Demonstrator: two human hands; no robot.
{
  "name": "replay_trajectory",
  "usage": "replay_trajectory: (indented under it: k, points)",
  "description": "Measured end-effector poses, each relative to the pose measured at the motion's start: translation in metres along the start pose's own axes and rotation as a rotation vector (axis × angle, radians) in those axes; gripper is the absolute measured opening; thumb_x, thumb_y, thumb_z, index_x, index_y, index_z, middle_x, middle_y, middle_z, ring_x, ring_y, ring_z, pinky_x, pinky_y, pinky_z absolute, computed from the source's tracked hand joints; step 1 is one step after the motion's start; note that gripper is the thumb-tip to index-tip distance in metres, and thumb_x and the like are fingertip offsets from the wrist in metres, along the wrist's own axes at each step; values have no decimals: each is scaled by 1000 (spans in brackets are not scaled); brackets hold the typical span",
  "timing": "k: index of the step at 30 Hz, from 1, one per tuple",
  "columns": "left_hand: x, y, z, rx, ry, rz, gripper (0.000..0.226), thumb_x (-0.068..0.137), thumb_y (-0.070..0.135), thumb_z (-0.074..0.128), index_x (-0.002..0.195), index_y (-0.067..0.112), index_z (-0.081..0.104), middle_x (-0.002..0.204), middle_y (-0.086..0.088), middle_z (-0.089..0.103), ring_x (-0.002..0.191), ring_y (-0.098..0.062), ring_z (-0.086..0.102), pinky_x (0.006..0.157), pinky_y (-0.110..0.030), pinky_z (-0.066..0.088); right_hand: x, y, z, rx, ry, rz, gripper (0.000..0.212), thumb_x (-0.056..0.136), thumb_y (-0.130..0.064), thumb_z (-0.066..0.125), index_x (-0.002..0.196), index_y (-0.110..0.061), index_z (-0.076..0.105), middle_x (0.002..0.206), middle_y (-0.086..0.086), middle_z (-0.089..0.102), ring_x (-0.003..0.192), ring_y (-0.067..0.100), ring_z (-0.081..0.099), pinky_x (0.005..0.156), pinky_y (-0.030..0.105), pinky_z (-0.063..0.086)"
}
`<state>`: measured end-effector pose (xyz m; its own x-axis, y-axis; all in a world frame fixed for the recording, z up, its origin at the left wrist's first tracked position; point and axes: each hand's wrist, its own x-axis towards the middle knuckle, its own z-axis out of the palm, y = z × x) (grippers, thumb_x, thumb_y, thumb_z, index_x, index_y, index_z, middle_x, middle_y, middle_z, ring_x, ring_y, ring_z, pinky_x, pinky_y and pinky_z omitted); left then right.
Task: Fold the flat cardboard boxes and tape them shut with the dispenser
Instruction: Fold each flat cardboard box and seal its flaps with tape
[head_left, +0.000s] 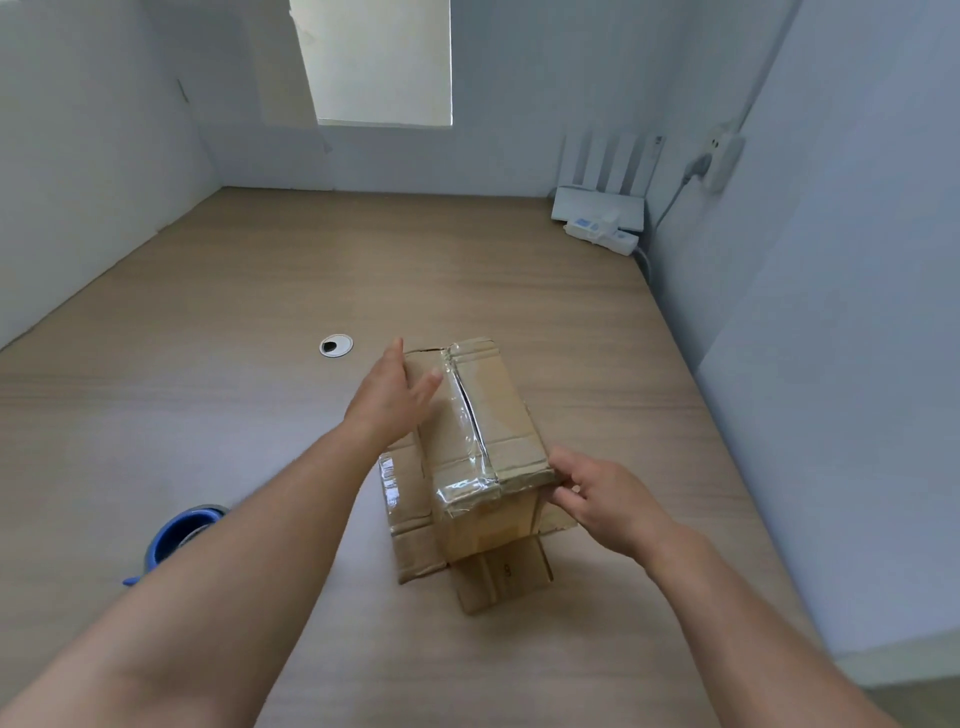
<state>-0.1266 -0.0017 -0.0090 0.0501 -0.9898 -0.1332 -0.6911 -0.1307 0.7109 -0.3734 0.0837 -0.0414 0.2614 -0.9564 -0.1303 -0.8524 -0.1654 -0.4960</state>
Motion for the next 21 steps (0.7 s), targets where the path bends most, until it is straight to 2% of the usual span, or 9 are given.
replay_trajectory:
  k: [5, 8, 11, 14, 17, 18, 19, 20, 21]
  points:
    - [15, -2, 3, 89, 59, -83, 67, 89, 41, 60, 146, 19, 33, 147, -7, 32, 130, -27, 43, 106, -39, 37, 8, 9, -2, 37, 35, 66, 18, 90, -24, 54, 108, -24, 56, 97, -1, 66, 91, 25, 58, 77, 37, 47]
    - [9, -2, -3, 123, 138, -150, 49, 84, 43, 63, 123, 15, 52, 130, -7, 44, 112, -28, 52, 92, -38, 45, 13, 13, -2, 38, 204, 198, 23, 94, -24, 50, 116, -22, 54, 110, 0, 64, 101, 26, 58, 76, 33, 43]
    - [-2, -6, -6, 65, 210, -248, 40, 81, 44, 64, 100, 12, 50, 109, -5, 54, 89, -26, 52, 73, -33, 41, 17, 12, 3, 165, 358, 344, 36, 98, -33, 46, 131, -18, 49, 125, 5, 59, 112, 26, 57, 86, 35, 43]
    - [-12, -10, -6, 70, 186, -326, 59, 80, 51, 62, 119, 11, 42, 108, -6, 59, 89, -28, 58, 72, -34, 45, 15, 4, 7, 251, 463, 434, 43, 99, -39, 42, 133, -14, 47, 129, 7, 56, 117, 26, 53, 88, 35, 41]
    - [-25, -11, -2, -81, 71, -372, 101, 76, 49, 68, 151, 24, 4, 121, -12, 55, 80, -27, 68, 64, -31, 54, 11, -11, 11, 223, 455, 450, 44, 98, -47, 37, 123, -14, 53, 120, 8, 57, 112, 28, 54, 83, 36, 41]
    - [-28, -11, 0, -115, 41, -370, 109, 76, 48, 69, 151, 31, -7, 133, -14, 45, 91, -29, 67, 69, -32, 55, 11, -17, 13, 215, 419, 441, 43, 97, -50, 35, 113, -16, 55, 113, 7, 59, 107, 29, 55, 80, 36, 42]
    - [-31, -12, 1, -114, 19, -356, 113, 75, 48, 71, 150, 35, -12, 146, -14, 29, 112, -32, 59, 83, -37, 53, 11, -24, 16, 213, 375, 424, 42, 97, -52, 34, 102, -17, 56, 106, 7, 61, 102, 30, 56, 76, 36, 42]
    - [-35, -13, 2, -91, 16, -329, 115, 72, 51, 72, 151, 35, -10, 155, -11, 12, 131, -33, 43, 99, -41, 45, 11, -31, 19, 215, 332, 401, 42, 96, -54, 33, 94, -18, 55, 101, 8, 62, 98, 30, 57, 73, 35, 42]
    - [-37, -14, 3, -75, 32, -286, 116, 67, 54, 73, 152, 32, -3, 158, -8, 6, 139, -31, 30, 109, -44, 36, 11, -39, 21, 225, 293, 376, 43, 96, -55, 33, 90, -18, 54, 98, 8, 63, 97, 30, 58, 72, 35, 42]
